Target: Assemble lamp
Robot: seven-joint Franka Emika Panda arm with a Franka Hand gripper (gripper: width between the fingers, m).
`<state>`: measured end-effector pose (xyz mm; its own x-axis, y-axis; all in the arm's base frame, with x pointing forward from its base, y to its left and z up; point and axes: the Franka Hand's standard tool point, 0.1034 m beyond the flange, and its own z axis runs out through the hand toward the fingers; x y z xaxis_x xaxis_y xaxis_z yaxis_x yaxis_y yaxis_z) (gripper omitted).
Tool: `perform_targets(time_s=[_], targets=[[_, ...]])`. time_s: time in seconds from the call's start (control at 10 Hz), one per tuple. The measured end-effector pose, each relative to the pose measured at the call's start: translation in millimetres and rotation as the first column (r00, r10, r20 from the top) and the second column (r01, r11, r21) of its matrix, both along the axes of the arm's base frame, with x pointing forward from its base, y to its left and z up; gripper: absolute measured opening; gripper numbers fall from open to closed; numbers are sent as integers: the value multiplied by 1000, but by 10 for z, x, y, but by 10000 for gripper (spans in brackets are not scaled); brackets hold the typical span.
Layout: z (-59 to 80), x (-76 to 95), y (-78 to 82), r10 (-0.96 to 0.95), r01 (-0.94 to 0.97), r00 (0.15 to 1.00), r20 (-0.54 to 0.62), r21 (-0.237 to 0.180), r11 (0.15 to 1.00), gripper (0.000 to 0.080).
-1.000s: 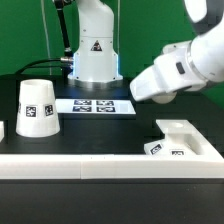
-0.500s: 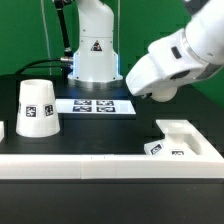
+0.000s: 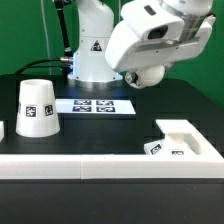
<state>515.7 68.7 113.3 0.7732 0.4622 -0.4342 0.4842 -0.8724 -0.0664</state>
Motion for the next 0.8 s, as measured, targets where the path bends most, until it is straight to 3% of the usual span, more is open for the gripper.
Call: perform_targets(time_s=[0.4,0.8], targets=[[-29,81,-50,-14,-10,963,269,89,996,573],[115,258,-18,-40,-46,867,496,161,986,573]])
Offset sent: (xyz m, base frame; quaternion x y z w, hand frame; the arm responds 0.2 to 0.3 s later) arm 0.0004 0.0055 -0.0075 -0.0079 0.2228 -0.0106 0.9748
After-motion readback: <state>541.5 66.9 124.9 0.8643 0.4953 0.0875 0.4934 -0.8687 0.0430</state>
